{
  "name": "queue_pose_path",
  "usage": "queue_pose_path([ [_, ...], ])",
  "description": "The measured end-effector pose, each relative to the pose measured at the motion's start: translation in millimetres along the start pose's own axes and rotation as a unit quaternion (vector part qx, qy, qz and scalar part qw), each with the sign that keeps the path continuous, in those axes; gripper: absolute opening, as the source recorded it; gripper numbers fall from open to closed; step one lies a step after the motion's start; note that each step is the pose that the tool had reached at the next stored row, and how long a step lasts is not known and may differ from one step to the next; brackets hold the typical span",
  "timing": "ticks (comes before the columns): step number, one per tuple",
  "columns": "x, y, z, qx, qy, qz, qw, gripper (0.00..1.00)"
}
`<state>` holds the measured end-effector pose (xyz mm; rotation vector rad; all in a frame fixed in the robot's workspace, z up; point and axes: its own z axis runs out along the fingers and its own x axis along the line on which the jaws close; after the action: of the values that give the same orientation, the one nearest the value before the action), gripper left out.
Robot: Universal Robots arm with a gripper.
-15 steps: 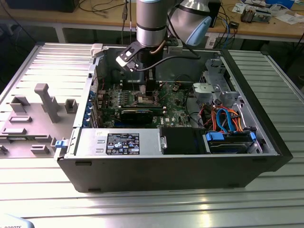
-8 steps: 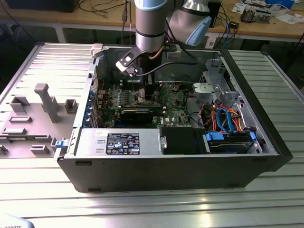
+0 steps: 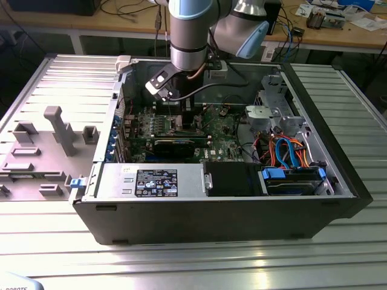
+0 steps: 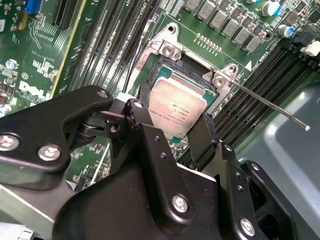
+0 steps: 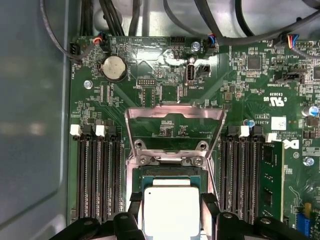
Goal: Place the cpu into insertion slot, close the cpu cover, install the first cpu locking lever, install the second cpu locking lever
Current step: 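Place the cpu into insertion slot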
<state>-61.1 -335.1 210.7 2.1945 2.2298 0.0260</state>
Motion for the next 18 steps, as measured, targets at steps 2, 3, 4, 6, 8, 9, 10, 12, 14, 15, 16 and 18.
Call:
queue_pose_path([
  [2, 0.0, -0.3, 1.4, 0.0000, -0.0001, 0.003, 1.00000, 0.54],
  [3, 0.0, -0.4, 2.4, 0.0000, -0.0001, 0.003, 1.00000, 0.54],
  [4, 0.0, -0.4, 3.4, 0.0000, -0.0001, 0.003, 0.99999, 0.54],
  [6, 0.0, -0.4, 5.5, 0.0000, -0.0001, 0.003, 0.99999, 0.54],
  [8, 0.0, -0.5, 8.0, 0.0000, -0.0001, 0.003, 0.99999, 0.54],
  [9, 0.0, -0.5, 8.5, 0.0001, -0.0001, 0.003, 0.99999, 0.54],
  [10, 0.0, -0.5, 9.0, 0.0000, -0.0001, 0.003, 0.99999, 0.54],
  [12, 0.0, -0.6, 11.0, 0.0000, -0.0001, 0.004, 0.99999, 0.54],
  [14, -0.1, -0.6, 12.1, 0.0001, -0.0003, 0.004, 0.99999, 0.54],
  [15, -0.1, -0.6, 12.8, 0.0001, -0.0003, 0.004, 0.99999, 0.54],
  [16, -0.1, -0.6, 13.2, 0.0002, -0.0003, 0.004, 0.99999, 0.54],
  [18, -0.1, -0.2, 14.0, 0.0002, -0.0003, 0.004, 0.99999, 0.54],
])
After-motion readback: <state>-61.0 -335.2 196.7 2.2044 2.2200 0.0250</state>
